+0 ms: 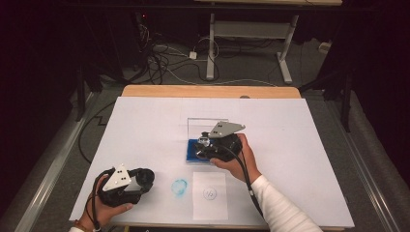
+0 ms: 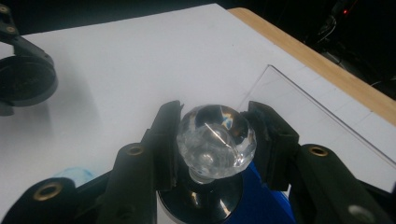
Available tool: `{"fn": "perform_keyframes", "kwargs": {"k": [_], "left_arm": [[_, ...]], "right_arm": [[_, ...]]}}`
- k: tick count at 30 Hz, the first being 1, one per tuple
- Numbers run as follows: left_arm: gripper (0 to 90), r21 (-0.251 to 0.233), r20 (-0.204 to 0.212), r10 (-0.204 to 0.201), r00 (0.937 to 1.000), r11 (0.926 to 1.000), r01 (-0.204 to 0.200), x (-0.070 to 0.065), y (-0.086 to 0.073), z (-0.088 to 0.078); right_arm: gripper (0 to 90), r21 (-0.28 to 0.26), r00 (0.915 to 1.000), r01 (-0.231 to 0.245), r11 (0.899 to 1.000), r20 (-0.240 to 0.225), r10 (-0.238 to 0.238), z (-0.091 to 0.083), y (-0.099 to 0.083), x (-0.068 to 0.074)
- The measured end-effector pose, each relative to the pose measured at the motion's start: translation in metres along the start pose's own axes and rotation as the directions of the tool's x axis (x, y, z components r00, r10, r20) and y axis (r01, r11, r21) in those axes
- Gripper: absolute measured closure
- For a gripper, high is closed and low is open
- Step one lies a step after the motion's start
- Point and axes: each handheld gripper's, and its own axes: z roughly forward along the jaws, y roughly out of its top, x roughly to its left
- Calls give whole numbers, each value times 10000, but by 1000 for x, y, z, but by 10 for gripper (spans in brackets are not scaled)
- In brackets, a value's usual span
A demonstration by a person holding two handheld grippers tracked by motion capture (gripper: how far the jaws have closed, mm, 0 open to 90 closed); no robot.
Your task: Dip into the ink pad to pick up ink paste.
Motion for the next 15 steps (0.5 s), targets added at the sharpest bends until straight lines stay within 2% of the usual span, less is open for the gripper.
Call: {"fn": "perform_keyframes", "kwargs": {"k": [7,15], "left_arm": [[364,126,-61,68,10000,9999,-68,0,0,0],[364,147,-39,89,10000,9999,-89,0,0,1]], "right_arm": [[571,382,9996,-230,9990,167,224,24,-3,-7],[571,518,9989,-264,9983,413,243,42,-6,-8]]}}
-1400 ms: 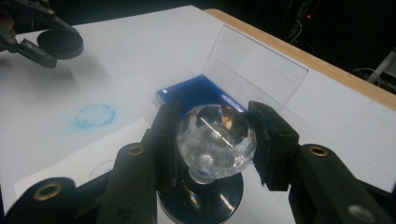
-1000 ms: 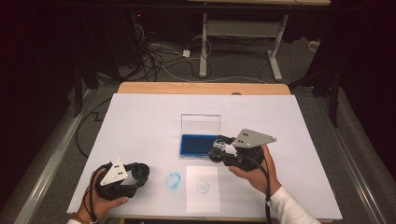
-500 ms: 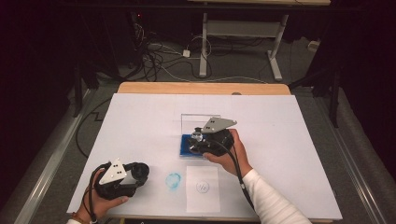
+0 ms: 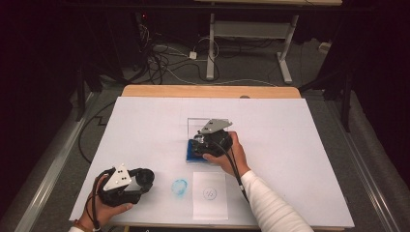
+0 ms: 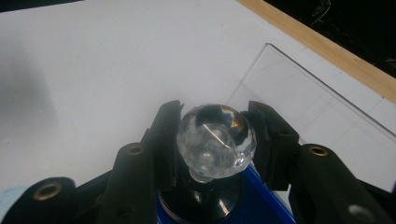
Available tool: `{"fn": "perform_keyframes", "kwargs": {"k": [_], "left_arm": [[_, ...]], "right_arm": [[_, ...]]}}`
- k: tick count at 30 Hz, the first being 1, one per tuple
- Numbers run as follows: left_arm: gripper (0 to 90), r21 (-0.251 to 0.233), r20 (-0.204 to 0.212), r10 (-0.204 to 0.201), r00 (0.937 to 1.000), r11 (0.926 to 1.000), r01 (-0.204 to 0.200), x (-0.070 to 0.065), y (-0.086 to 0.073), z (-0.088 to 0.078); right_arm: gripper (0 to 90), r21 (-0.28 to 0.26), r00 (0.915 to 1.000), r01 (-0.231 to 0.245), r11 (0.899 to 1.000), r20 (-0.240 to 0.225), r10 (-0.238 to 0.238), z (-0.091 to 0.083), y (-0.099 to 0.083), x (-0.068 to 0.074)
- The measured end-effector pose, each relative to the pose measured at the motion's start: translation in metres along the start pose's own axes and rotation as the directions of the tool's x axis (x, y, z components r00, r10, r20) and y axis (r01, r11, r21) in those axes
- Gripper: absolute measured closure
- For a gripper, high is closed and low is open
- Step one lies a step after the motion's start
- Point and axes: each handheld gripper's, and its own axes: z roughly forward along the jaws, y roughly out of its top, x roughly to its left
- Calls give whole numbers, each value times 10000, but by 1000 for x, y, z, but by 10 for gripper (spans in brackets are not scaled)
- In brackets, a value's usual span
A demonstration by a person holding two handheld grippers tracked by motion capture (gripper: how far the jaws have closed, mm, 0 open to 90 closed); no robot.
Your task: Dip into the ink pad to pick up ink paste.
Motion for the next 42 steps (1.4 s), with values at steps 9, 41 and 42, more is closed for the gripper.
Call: {"fn": "perform_keyframes", "kwargs": {"k": [9,41,42], "left_arm": [[364,-12,27,-24,10000,10000,25,0,0,0],[364,131,109,86,9999,9999,-88,-2,-1,1],[364,129,107,83,9999,9999,-84,-2,-1,1]], "right_arm": [[571,124,10000,-27,9999,-30,28,11,-3,5],[572,244,9997,-194,9995,156,190,16,-13,8],[572,235,9996,-232,9995,143,228,16,-14,8]]}}
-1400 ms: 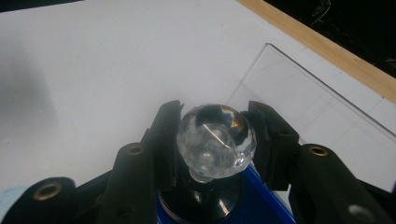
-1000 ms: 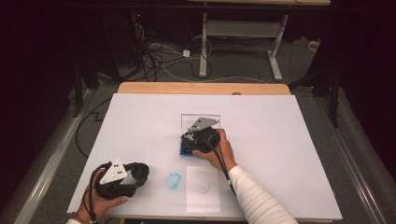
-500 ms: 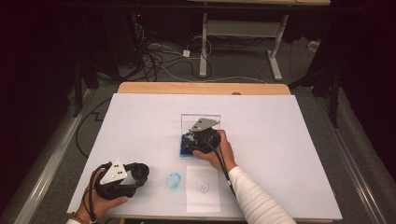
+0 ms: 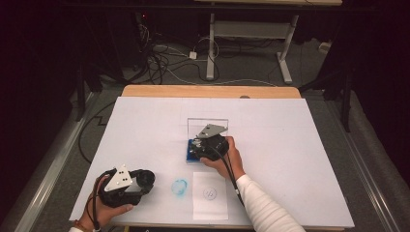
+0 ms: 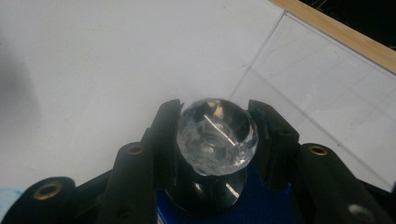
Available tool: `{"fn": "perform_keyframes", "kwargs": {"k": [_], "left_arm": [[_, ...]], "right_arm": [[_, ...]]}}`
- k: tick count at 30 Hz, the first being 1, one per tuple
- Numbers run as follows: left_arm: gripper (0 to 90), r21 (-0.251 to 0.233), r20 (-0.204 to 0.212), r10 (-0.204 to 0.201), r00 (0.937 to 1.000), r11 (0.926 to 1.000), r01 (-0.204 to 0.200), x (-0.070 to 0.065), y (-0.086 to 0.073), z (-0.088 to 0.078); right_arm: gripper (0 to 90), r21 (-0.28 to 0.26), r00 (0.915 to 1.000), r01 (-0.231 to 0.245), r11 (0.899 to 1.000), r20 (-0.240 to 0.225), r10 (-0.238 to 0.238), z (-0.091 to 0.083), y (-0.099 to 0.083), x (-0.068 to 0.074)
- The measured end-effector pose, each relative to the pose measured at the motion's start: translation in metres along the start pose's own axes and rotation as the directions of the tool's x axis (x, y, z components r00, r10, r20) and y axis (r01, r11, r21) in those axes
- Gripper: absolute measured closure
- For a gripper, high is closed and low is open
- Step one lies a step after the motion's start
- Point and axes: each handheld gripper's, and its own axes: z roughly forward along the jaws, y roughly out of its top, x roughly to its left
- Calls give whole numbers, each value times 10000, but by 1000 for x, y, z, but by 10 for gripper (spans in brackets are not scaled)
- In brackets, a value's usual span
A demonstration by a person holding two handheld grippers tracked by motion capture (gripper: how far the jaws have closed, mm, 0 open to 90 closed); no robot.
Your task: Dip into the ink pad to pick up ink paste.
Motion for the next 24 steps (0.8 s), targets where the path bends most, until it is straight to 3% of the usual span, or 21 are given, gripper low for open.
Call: {"fn": "perform_keyframes", "kwargs": {"k": [7,15,24], "left_arm": [[364,-12,-13,-18,10000,10000,18,0,-1,-1],[364,45,34,10,10000,10000,-10,0,-1,0],[364,53,30,7,10000,10000,-7,-1,-1,0]], "right_arm": [[573,-97,9992,-390,9992,95,391,-1,-2,-1],[573,-48,9985,-294,9996,454,296,0,-1,5],[573,-33,9988,-391,9992,292,391,1,-1,3]]}}
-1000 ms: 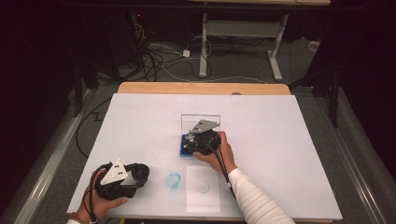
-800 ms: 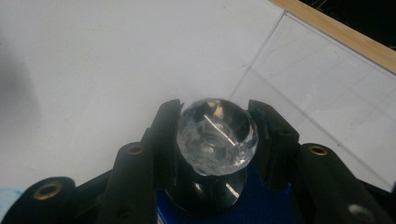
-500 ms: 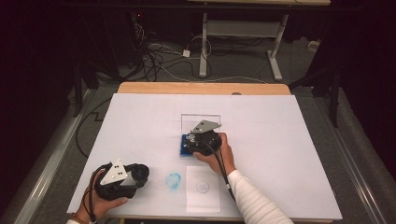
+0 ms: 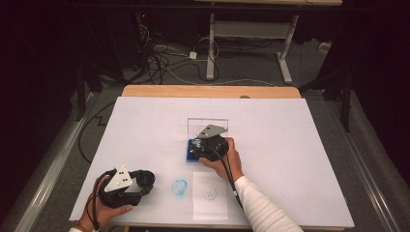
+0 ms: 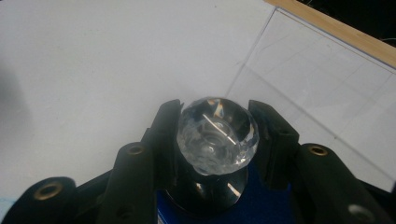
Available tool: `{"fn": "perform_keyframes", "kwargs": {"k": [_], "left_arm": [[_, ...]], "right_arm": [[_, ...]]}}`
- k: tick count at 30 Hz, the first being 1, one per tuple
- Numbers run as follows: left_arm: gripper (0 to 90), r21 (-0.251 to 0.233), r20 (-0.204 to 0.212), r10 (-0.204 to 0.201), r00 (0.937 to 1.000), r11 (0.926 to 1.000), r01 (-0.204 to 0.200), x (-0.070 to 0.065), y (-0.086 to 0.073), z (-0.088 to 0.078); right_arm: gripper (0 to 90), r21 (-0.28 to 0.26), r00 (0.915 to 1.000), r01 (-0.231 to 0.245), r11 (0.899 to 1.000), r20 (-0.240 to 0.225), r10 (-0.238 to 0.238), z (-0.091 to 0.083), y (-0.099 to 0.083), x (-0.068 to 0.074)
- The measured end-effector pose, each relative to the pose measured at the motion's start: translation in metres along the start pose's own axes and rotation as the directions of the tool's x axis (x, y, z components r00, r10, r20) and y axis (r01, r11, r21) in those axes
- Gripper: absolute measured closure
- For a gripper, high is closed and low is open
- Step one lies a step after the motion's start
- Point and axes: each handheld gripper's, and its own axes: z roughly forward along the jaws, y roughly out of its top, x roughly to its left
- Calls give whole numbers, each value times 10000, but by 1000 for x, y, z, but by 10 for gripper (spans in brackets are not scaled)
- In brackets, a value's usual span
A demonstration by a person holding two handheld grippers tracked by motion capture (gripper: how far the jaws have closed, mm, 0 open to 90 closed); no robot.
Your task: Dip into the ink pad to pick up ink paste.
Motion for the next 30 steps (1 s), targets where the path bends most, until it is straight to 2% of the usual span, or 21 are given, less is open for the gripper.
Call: {"fn": "perform_keyframes", "kwargs": {"k": [2,6,8,30], "left_arm": [[364,-4,6,-4,10000,10000,4,0,0,0],[364,18,24,20,10000,10000,-20,0,0,1],[364,12,10,27,10000,10000,-27,0,0,1],[363,-23,-16,-108,9999,9999,108,1,0,-1]], "right_arm": [[573,-6,9999,-52,10000,-91,52,0,0,-1],[573,195,9994,241,9995,-238,-237,0,2,-2],[572,214,9993,196,9996,-328,-189,0,2,-4],[572,268,9992,210,9994,-340,-200,0,2,-3]]}}
